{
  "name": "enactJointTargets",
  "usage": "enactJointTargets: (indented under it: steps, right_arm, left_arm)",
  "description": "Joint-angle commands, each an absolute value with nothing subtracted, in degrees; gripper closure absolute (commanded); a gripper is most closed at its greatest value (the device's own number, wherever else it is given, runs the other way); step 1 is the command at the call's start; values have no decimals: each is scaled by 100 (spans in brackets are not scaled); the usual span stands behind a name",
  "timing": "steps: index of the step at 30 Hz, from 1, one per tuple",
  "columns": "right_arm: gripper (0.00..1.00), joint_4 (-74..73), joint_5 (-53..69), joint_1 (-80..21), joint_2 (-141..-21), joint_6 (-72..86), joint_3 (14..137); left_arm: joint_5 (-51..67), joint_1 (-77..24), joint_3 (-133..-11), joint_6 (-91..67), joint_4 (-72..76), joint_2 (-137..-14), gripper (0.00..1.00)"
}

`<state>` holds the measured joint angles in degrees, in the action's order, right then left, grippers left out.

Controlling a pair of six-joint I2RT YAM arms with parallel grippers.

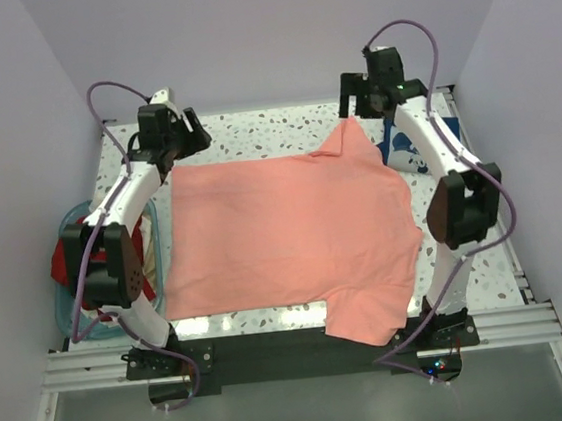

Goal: Fold and stack the t-shirts
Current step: Flatten the tshirt out

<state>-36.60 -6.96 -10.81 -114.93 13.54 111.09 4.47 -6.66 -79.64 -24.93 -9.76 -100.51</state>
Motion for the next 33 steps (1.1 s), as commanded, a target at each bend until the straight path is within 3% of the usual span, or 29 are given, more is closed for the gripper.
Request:
enactJointTargets:
  steps: [1, 8, 14, 25, 33]
  right_arm:
    - [1, -3427, -71, -1186, -10461, 1634, 10303]
    - [1, -3288, 650, -1310, -9555, 2153, 7976]
    - [1, -2997, 870, -1318, -9316, 2548, 6840]
    - [1, -3006, 493, -1301, -9817, 2987, 6381]
    - [1, -3058, 343, -1222, -10362, 3050, 6723]
  left_arm:
    - [694, -677, -7498, -2575, -1528, -9642, 27]
    - [668, -677, -6637, -2654, -1872, -9571, 26]
    - [826, -677, -6513, -2672, -1995, -9984, 24]
    - [668, -668, -6504, -2593, -1837, -10897, 23]
    - [747, -677, -6793, -2672, -1573, -11320, 23]
